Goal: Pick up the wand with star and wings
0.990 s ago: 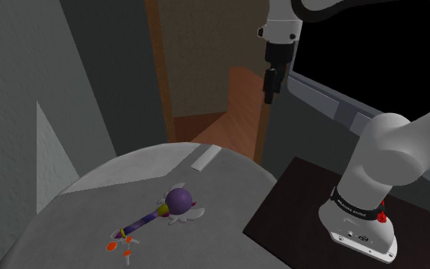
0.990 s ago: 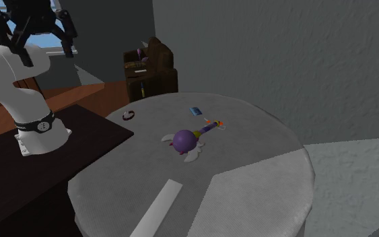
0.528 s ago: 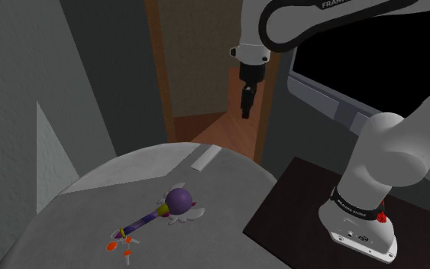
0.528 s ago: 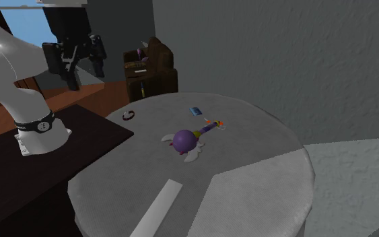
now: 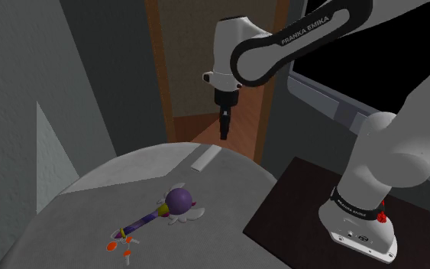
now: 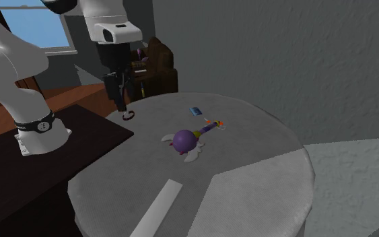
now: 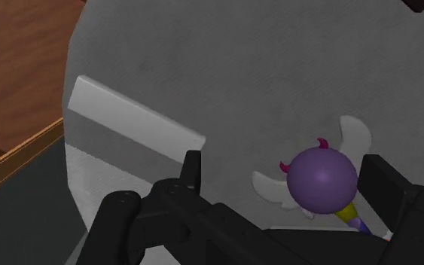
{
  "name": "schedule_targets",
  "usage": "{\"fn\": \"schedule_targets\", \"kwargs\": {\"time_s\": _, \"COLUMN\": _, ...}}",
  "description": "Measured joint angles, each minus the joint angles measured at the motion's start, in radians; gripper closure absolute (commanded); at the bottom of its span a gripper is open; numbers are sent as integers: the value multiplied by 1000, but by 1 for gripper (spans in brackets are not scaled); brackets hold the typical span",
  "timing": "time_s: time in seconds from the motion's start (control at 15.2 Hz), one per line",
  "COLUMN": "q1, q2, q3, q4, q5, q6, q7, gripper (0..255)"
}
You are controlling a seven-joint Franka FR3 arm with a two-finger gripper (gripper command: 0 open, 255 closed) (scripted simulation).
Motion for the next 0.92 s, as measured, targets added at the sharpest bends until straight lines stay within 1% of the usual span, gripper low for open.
{"fn": "schedule_targets", "kwargs": {"time_s": 0.59, "q1": 64, "q2": 313, "q3": 53, "q4": 129, "q5": -30, "q6": 216, "q7": -130, "gripper": 0}}
{"fn": "schedule_targets", "kwargs": {"time_s": 0.92, "q1": 100, "q2": 458, "q3": 86, "q4": 208, "q5": -67, "q6": 294, "q7": -186, "gripper": 0}}
